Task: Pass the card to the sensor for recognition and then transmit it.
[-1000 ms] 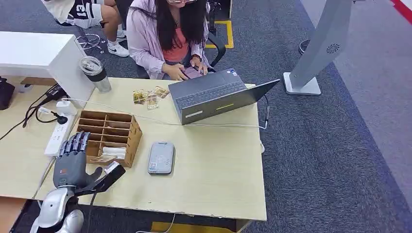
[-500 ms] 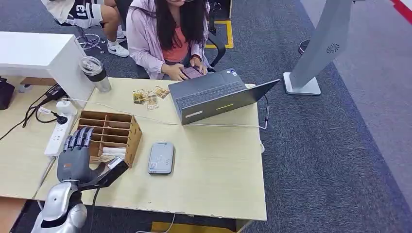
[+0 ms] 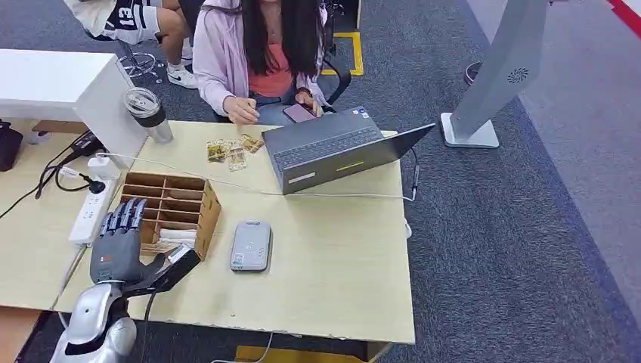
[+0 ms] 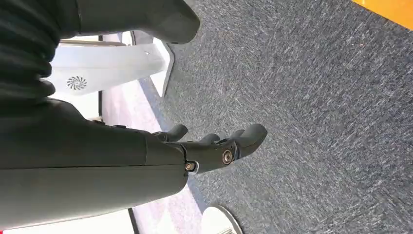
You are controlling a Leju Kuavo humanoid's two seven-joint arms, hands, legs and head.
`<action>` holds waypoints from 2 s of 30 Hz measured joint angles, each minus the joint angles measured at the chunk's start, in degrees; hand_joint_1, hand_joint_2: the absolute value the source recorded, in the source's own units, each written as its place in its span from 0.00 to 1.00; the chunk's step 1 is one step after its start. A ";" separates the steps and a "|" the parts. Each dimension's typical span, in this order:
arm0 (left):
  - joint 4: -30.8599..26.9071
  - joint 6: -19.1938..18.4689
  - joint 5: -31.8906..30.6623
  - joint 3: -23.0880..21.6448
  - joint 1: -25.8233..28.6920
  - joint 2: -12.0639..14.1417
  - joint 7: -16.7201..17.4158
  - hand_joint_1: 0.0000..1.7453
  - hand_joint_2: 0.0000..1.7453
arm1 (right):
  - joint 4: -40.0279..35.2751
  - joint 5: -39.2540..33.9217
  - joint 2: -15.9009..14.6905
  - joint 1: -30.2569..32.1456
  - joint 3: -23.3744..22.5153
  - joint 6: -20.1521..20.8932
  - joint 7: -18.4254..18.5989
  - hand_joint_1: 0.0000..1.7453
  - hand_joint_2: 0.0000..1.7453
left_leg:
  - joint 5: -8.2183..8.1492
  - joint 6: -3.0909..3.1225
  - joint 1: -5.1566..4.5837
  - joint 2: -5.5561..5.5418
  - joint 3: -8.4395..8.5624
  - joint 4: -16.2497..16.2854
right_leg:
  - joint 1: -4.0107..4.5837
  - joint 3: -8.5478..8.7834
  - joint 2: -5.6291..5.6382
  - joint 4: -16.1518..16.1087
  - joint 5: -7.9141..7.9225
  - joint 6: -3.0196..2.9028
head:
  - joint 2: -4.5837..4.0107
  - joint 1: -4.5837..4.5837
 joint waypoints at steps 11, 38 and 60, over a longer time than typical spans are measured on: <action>0.02 -0.18 0.70 -0.02 0.03 0.00 -0.66 1.00 1.00 | 0.00 0.35 0.00 -0.01 -0.15 0.00 -0.04 0.00 1.00 | 0.00 0.00 0.00 0.00 0.00 0.00 | 0.00 0.00 0.00 0.00 0.00 0.00 | 0.00 0.00; 0.02 -1.83 3.10 -0.02 -0.61 0.87 -2.06 1.00 1.00 | 0.00 2.19 0.00 -0.03 -1.57 0.15 -0.72 0.00 1.00 | 0.00 0.00 0.00 0.00 0.00 0.00 | 0.00 0.01 0.00 0.00 0.00 0.00 | 0.00 0.00; -0.33 -3.23 4.57 0.00 -13.87 3.43 -3.08 1.00 1.00 | -0.11 3.74 0.00 -0.15 -1.86 0.04 -1.27 0.00 1.00 | 0.11 0.06 0.01 -0.07 -0.01 0.02 | 0.01 0.02 -0.06 0.01 0.10 -0.02 | 0.00 0.00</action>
